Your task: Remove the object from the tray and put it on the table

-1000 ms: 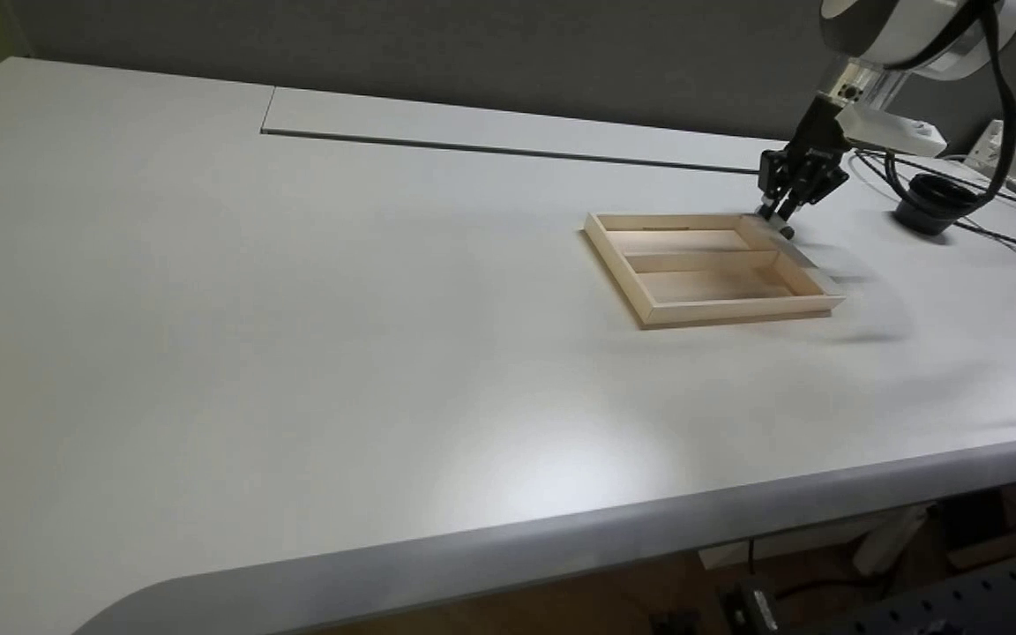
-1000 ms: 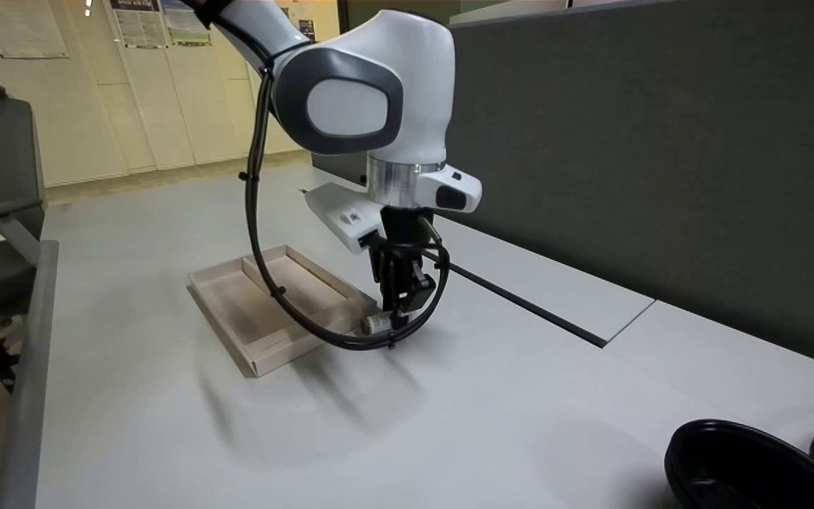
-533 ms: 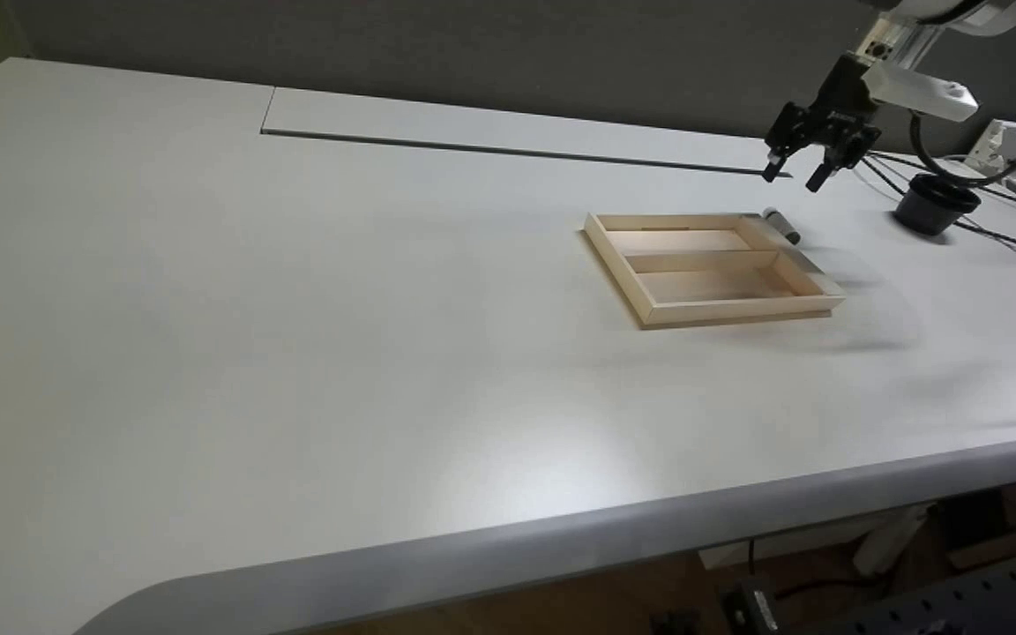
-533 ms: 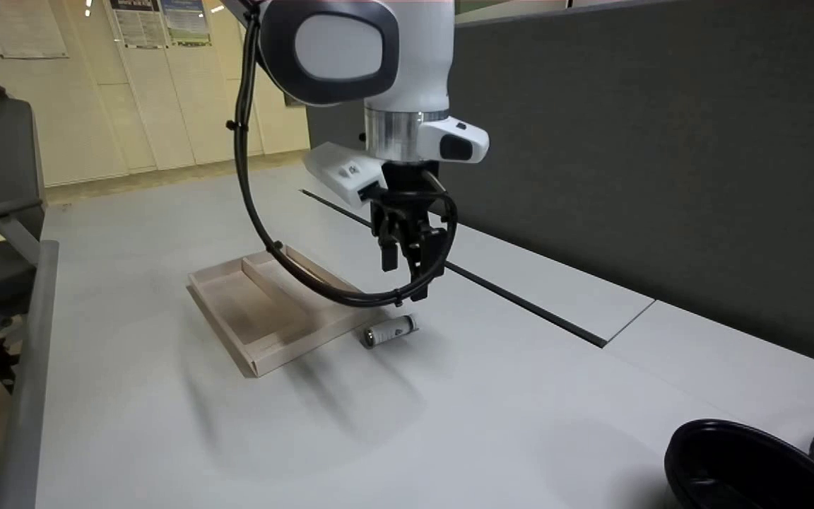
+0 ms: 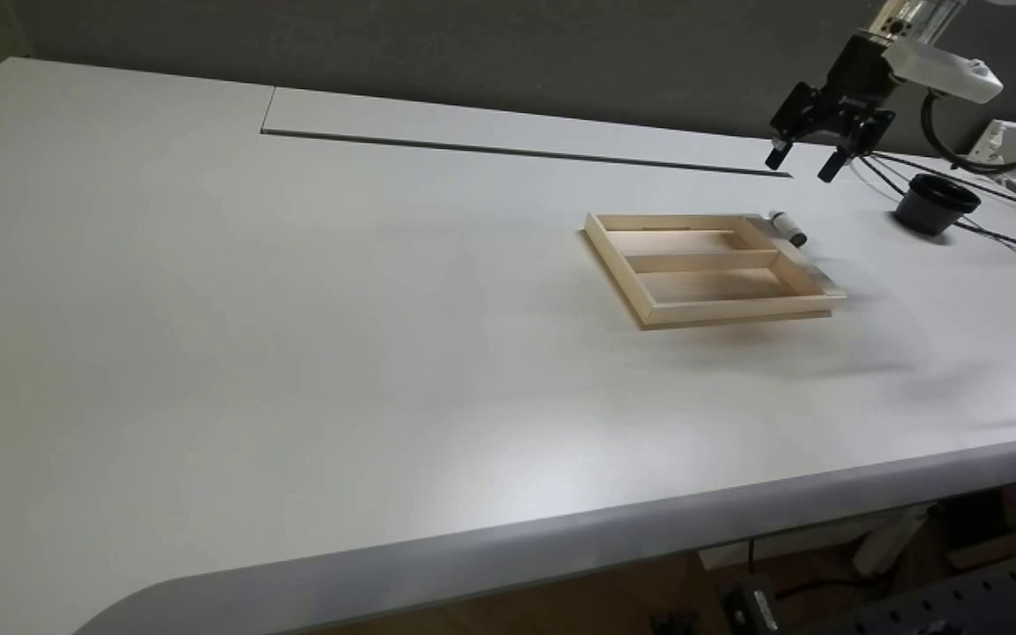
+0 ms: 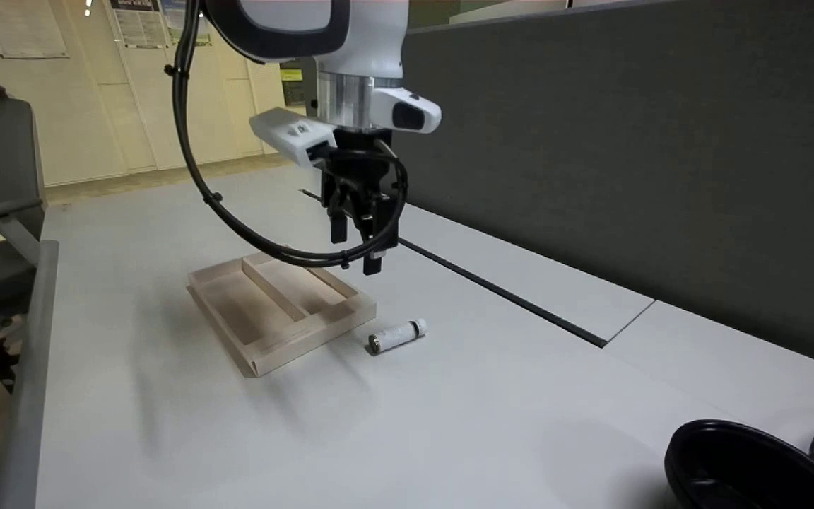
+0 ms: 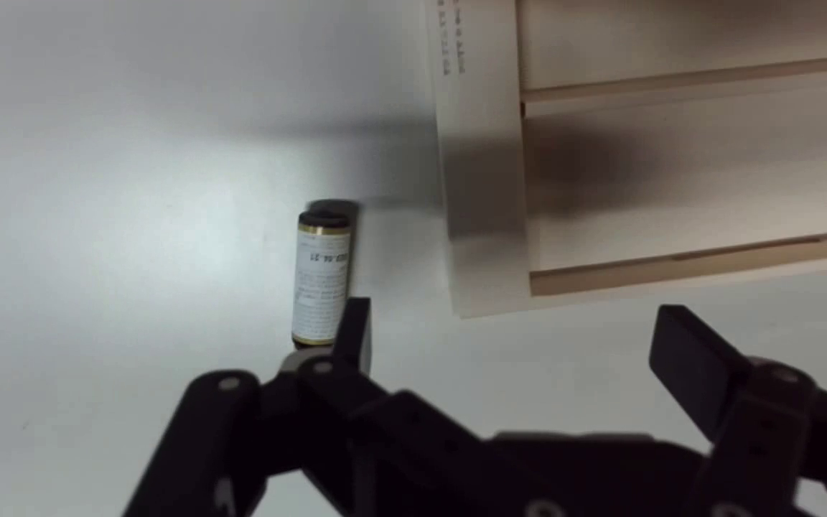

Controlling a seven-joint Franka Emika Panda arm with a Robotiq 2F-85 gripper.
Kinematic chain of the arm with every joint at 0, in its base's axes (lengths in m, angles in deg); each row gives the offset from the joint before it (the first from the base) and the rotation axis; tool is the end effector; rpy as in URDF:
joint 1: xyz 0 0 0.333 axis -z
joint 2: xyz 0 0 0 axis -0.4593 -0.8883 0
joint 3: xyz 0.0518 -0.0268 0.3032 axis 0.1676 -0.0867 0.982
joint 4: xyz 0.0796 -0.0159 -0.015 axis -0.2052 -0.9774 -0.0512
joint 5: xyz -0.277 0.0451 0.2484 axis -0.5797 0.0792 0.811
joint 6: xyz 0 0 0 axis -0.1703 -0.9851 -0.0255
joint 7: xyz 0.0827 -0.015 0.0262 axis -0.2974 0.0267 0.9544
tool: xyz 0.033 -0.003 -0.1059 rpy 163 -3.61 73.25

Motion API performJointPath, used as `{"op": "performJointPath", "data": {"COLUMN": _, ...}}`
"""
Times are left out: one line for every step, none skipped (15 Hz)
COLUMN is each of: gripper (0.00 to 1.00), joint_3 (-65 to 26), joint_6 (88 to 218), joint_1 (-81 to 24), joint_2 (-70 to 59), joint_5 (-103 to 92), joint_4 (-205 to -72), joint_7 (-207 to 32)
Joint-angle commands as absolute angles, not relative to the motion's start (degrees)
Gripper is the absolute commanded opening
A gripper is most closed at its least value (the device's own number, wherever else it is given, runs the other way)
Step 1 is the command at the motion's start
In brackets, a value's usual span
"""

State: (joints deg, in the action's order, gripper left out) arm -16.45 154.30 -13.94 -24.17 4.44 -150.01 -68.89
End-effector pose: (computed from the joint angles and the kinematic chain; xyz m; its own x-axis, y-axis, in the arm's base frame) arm 0.6111 -0.1513 0.2018 0.9953 -0.0900 -0.0368 -0.0928 -0.9921 -0.0842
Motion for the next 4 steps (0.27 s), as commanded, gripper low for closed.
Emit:
{"op": "performJointPath", "data": {"gripper": 1.0, "joint_3": -16.0, "joint_6": 151.6, "joint_1": -15.1, "joint_2": -17.2, "joint_5": 3.9, "joint_4": -157.5, "joint_7": -67.5}}
{"op": "performJointPath", "data": {"gripper": 1.0, "joint_3": -16.5, "joint_6": 152.5, "joint_1": -16.3, "joint_2": -14.9, "joint_5": 3.4, "joint_4": -160.7, "joint_7": -68.0}}
{"op": "performJointPath", "data": {"gripper": 1.0, "joint_3": -16.3, "joint_6": 152.2, "joint_1": -15.5, "joint_2": -18.7, "joint_5": 4.3, "joint_4": -156.4, "joint_7": -67.3}}
{"op": "performJointPath", "data": {"gripper": 1.0, "joint_3": -16.3, "joint_6": 152.3, "joint_1": -15.6, "joint_2": -18.5, "joint_5": 4.3, "joint_4": -156.8, "joint_7": -67.3}}
